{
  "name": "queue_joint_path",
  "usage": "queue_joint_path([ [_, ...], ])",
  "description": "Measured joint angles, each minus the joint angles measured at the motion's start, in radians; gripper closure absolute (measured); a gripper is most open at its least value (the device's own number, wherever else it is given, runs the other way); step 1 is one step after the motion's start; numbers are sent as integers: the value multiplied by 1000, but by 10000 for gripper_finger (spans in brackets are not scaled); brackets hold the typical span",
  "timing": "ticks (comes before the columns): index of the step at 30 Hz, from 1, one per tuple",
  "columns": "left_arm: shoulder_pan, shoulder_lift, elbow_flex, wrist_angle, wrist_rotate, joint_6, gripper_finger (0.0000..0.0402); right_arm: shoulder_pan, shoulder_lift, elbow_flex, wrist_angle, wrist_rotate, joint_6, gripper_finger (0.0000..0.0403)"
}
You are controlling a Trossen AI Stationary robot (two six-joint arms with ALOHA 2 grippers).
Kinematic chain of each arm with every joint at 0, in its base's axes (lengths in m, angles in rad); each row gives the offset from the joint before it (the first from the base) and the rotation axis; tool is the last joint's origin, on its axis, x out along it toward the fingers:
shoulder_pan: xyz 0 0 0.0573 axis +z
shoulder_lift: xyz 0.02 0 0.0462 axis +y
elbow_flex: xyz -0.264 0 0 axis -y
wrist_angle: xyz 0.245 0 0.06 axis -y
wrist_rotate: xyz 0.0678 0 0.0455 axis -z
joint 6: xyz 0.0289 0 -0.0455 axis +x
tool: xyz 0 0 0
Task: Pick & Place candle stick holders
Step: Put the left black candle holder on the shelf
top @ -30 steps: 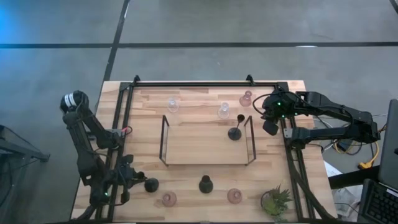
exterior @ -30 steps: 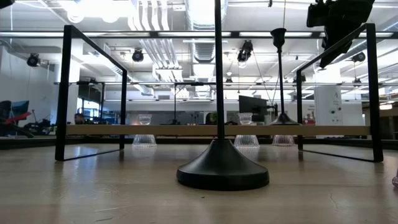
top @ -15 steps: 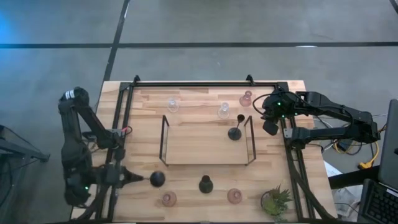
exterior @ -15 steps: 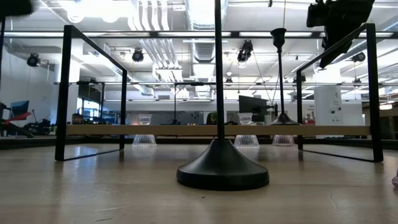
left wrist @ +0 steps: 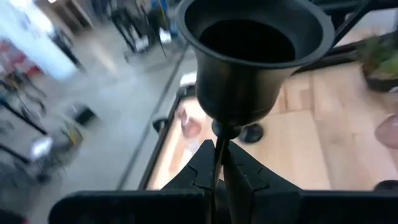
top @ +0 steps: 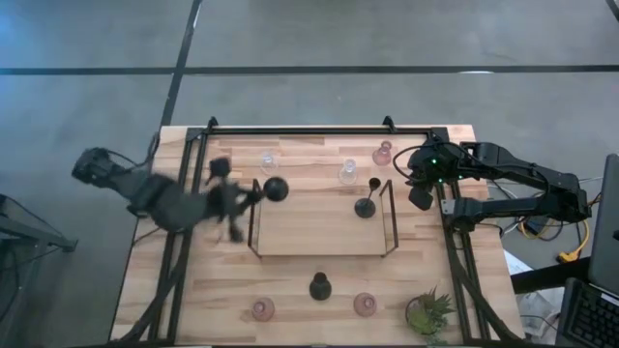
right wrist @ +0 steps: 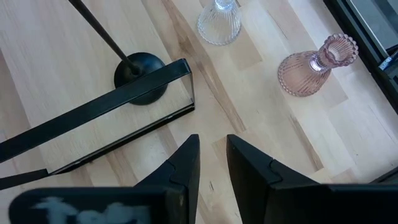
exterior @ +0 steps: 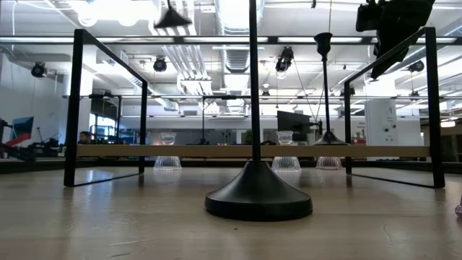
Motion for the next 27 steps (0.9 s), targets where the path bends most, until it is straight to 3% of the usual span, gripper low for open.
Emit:
queue_joint_path([
  [4,259,5,-45,97,329,6,383,0,0,0,0,0,0,337],
  [9,440,30,-121,197,554,19,386,0,0,0,1,0,0,339],
  [16,484,46,-198,243,582,35,386,0,0,0,2,0,0,326],
  [27,483,11,-342,264,528,-124,386,0,0,0,3,0,0,311],
])
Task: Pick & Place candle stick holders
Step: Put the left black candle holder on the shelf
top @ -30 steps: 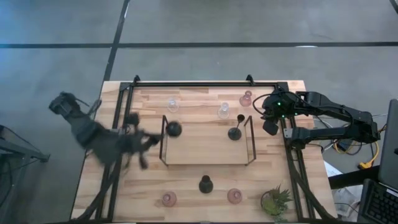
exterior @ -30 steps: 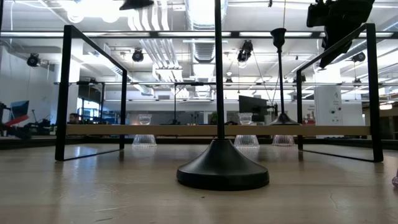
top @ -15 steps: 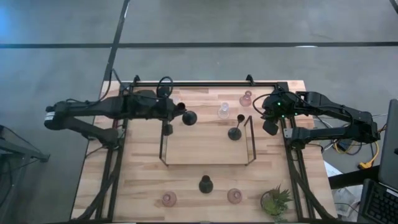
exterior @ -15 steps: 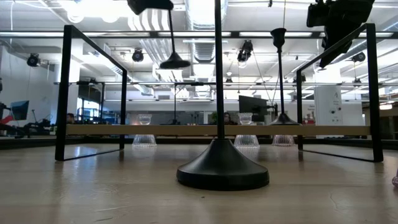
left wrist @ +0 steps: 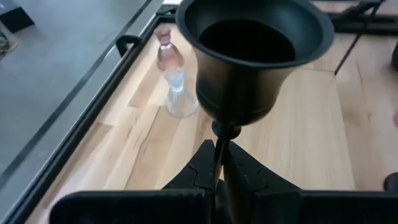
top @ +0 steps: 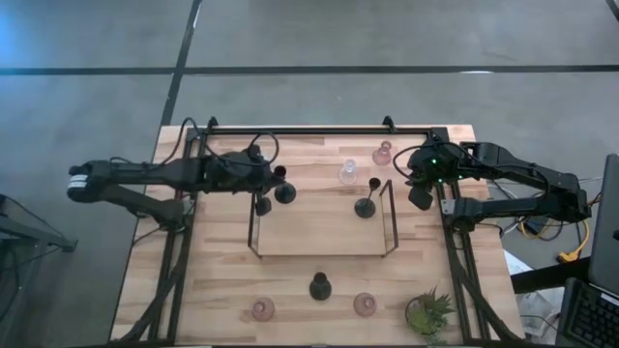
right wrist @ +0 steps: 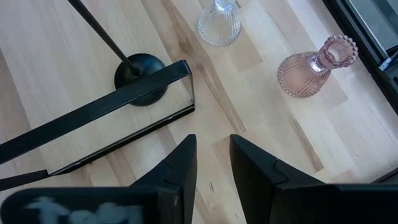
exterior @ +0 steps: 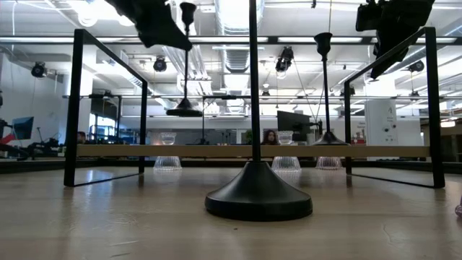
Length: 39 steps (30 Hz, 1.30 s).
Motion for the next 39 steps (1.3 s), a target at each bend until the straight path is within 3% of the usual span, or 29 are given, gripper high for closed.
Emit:
queue_joint_path([
  [15,0,-130,-207,120,-5,-97,386,0,0,0,9,0,0,337],
  [39,1,-68,-240,154,-6,-153,386,0,0,0,13,0,0,311],
])
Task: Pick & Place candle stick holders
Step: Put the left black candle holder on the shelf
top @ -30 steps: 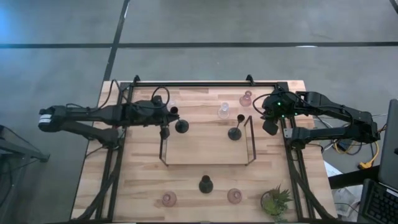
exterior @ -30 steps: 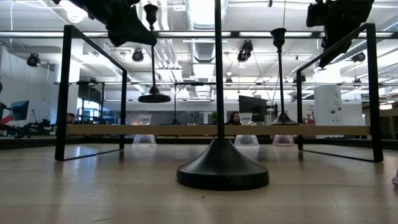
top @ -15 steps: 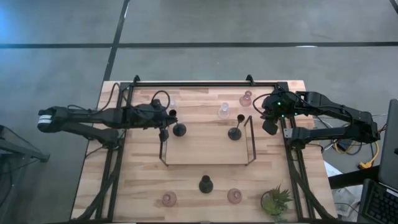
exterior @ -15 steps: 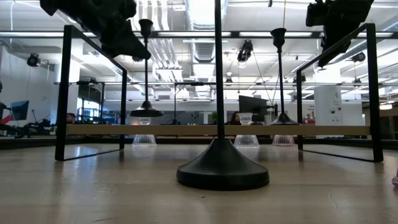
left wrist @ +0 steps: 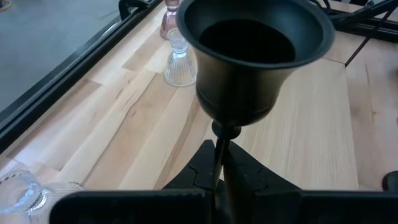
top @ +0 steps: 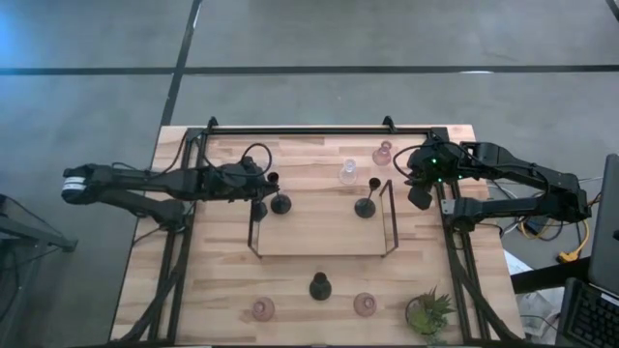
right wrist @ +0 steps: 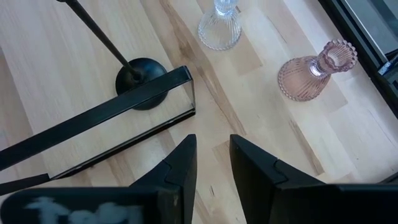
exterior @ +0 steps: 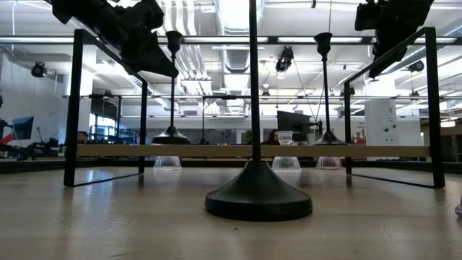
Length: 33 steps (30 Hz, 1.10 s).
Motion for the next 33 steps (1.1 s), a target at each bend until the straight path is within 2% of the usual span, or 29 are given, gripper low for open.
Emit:
queue_joint_path([
  [18,0,12,0,-7,0,-46,386,0,0,0,1,0,0,340],
  [33,-12,8,0,-22,-1,-78,386,0,0,0,2,0,0,317],
])
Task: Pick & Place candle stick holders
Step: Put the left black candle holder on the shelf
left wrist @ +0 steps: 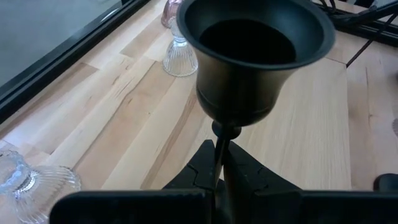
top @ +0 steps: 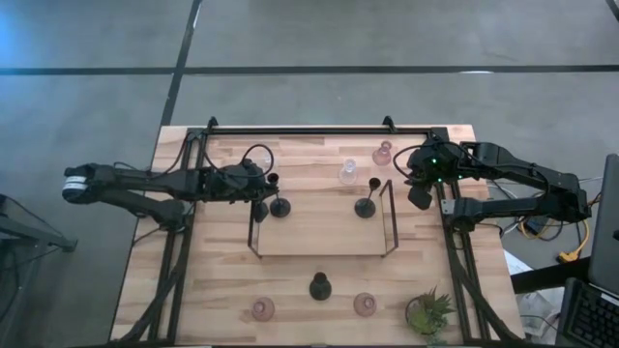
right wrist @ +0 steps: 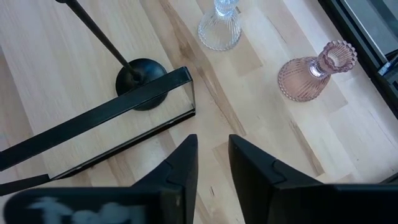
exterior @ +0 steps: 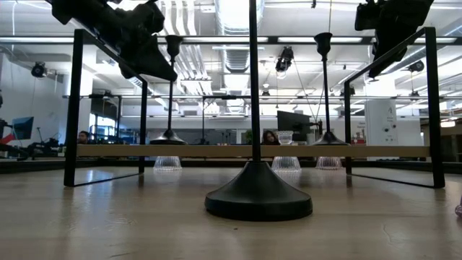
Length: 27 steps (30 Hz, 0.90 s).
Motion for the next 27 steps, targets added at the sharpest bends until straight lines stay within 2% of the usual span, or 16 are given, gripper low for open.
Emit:
queue_joint_path([
  [7,-2,-15,0,-40,2,-8,386,0,0,0,0,0,0,312],
  [27,-2,-29,1,-58,11,-4,387,0,0,0,1,0,0,337],
])
